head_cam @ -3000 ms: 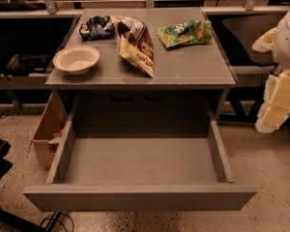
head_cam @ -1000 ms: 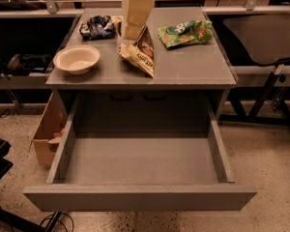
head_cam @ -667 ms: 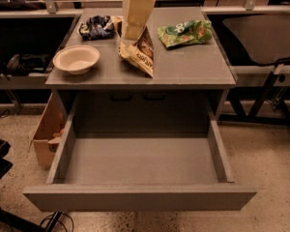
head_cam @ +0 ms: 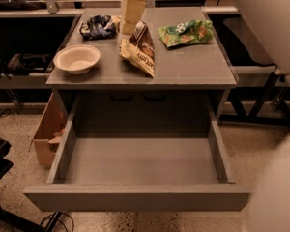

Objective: Place blue chip bag into top drawer

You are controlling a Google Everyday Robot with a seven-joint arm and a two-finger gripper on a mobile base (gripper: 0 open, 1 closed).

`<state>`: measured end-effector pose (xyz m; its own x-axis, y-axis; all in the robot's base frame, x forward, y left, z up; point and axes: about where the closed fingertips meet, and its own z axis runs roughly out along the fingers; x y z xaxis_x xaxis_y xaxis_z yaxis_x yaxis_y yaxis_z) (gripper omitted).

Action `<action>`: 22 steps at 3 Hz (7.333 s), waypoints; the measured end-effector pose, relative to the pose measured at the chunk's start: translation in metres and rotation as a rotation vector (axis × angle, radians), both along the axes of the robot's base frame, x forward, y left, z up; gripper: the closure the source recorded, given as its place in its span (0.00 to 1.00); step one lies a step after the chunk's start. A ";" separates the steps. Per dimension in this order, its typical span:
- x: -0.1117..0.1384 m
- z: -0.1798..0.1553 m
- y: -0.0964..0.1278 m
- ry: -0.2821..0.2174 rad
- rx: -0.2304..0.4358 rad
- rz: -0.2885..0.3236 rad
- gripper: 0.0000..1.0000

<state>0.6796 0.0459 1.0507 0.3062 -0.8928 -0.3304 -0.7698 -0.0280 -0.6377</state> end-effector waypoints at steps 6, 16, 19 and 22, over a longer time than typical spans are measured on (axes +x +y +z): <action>0.239 -0.107 0.090 -0.029 0.268 -0.228 0.00; 0.299 -0.199 0.132 0.161 0.655 -0.595 1.00; 0.195 -0.088 0.056 0.253 0.385 -0.717 1.00; 0.085 0.032 -0.045 0.232 0.442 -0.921 1.00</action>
Offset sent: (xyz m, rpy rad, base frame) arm 0.2965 0.1017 -0.0275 0.1852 -0.0632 -0.0567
